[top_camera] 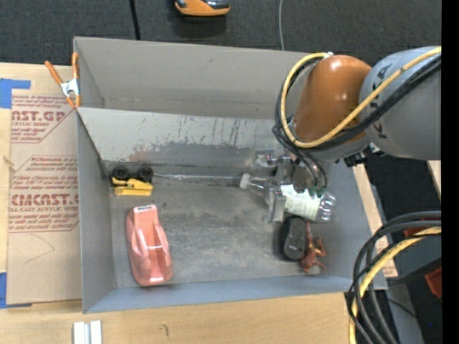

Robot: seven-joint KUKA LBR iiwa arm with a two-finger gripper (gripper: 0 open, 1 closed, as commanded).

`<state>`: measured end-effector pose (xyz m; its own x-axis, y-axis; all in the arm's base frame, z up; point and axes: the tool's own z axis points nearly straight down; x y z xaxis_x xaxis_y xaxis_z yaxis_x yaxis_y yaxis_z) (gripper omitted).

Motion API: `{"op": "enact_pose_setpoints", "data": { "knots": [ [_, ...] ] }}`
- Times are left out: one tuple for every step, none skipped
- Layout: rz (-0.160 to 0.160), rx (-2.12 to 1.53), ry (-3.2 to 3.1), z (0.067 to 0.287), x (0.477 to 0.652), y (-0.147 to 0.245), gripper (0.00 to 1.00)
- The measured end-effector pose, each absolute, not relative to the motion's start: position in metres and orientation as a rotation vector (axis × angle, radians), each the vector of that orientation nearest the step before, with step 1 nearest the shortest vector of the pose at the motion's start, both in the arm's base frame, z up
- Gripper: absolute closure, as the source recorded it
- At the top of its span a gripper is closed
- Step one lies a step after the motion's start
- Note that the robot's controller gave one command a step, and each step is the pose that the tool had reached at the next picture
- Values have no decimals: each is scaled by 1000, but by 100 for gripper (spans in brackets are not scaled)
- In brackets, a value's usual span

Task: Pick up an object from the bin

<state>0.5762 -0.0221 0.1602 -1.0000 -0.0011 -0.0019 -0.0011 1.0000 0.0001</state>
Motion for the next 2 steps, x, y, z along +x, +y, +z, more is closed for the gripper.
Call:
{"op": "enact_pose_setpoints", "data": {
  "knots": [
    [1, -86, 3138, 159, 554, -59, 0],
    [-1, -98, 3138, 139, 519, -92, 0]
  ]
}}
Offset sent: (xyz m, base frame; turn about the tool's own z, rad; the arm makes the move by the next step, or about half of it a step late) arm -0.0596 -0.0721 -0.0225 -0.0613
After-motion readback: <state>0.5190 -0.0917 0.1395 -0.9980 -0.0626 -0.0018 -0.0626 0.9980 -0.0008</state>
